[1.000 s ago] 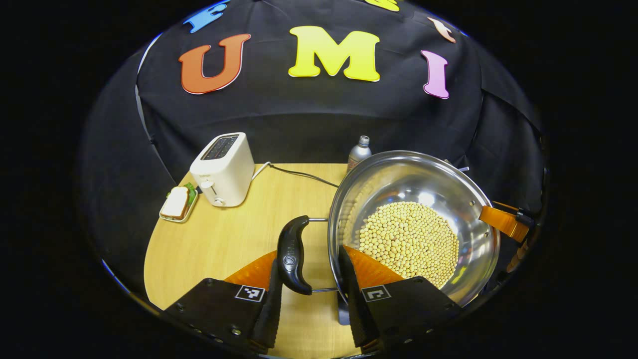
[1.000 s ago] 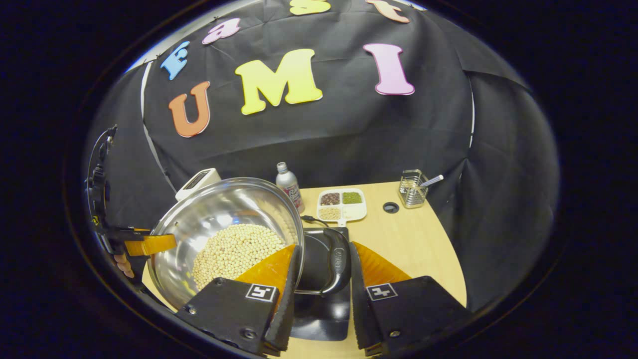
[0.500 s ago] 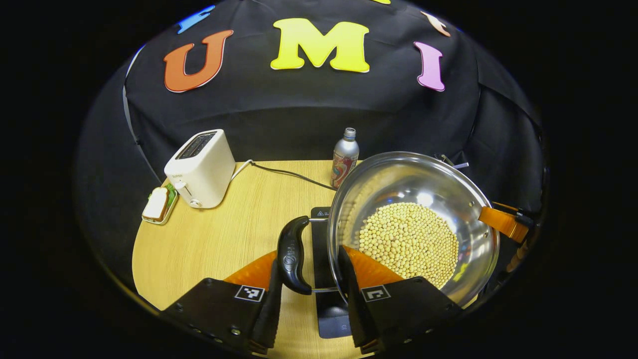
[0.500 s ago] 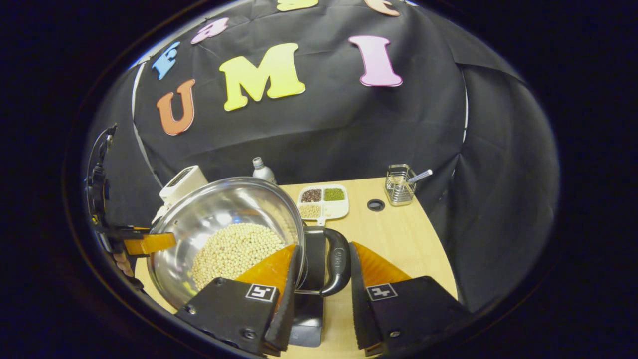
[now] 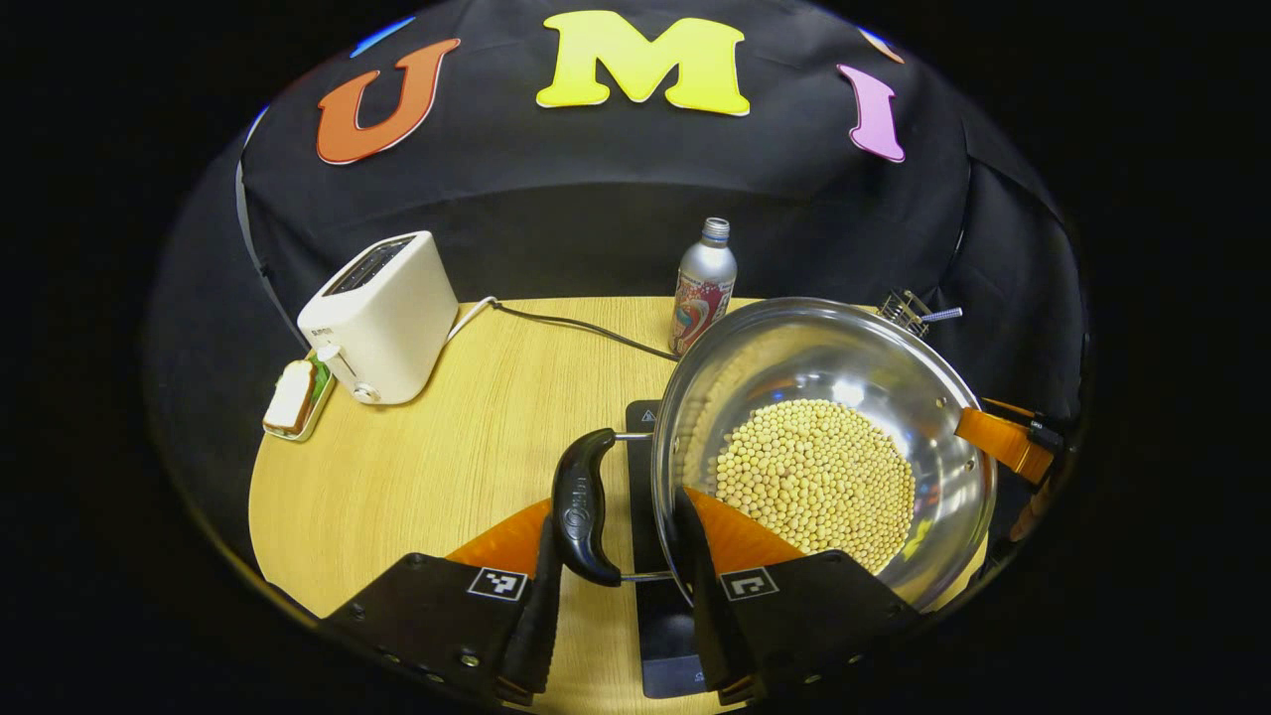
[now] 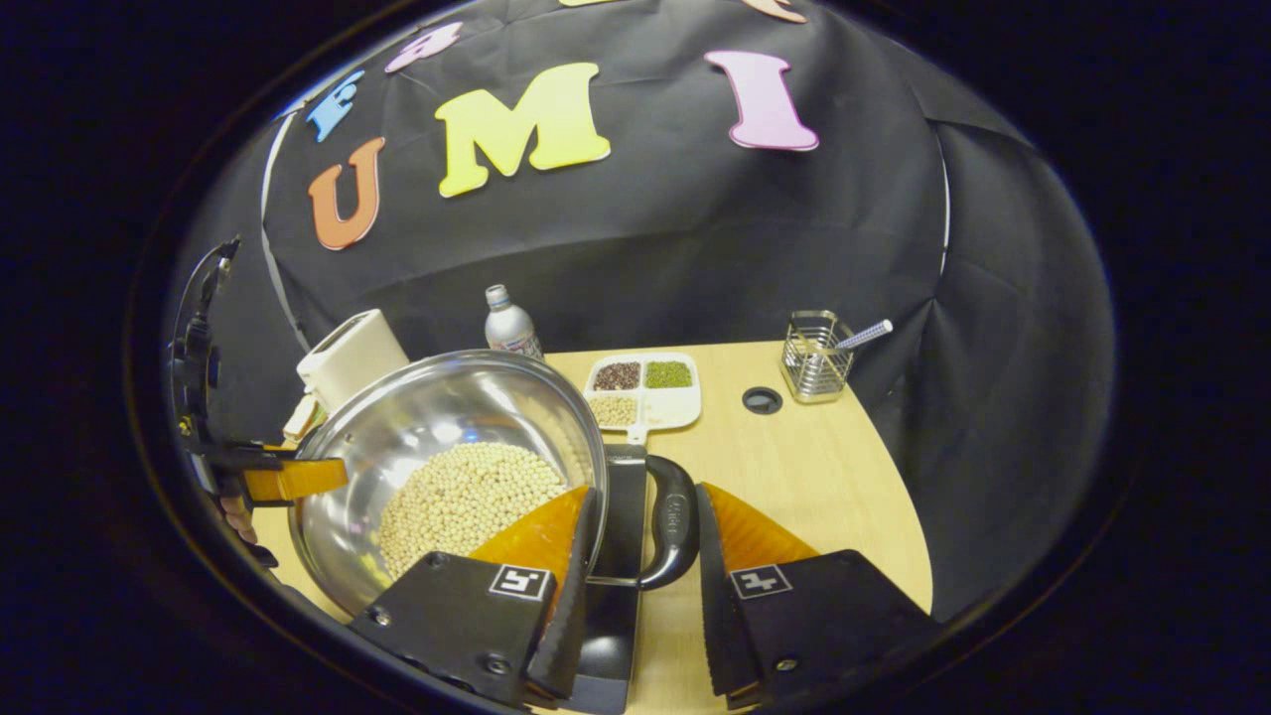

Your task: First push the handle of the pot to place it horizontally, then grasp the pot with both hands and set it on the induction cooktop.

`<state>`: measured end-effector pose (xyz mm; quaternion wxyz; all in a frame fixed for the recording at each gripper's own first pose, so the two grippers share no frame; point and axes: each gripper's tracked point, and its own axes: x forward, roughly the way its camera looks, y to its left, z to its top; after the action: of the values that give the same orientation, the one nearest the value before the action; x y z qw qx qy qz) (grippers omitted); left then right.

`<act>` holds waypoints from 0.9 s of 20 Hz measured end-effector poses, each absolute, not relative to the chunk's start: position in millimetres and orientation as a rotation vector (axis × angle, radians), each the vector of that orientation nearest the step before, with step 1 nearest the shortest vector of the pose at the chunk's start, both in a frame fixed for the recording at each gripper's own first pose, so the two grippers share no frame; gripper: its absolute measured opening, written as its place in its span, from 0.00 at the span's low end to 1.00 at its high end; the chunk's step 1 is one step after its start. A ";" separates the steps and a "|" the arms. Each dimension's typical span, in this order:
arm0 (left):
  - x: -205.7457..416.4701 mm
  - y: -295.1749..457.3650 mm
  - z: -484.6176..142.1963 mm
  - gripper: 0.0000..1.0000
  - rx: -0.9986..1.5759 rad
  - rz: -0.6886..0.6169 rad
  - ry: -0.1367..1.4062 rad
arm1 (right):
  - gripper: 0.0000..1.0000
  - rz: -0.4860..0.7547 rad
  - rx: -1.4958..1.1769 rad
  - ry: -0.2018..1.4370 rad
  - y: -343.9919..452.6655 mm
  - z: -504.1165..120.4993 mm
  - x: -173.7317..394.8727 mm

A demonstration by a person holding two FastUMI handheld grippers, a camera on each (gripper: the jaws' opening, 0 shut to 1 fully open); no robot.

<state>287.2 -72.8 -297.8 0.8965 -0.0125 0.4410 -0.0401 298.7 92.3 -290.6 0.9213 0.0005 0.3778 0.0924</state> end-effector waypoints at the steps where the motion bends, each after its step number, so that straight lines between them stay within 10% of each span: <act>1: 287.9 -75.9 -301.4 0.55 -0.028 -0.082 0.917 | 0.50 0.190 -0.006 0.778 91.4 -295.2 299.7; 18: 294.2 -70.6 -333.8 0.57 -0.098 -0.066 0.901 | 0.59 0.178 0.015 0.752 88.2 -328.7 313.6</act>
<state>294.2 -70.6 -333.8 0.8987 -0.0473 0.4349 -0.0319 313.6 88.2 -328.7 0.9262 0.0075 0.3669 0.0870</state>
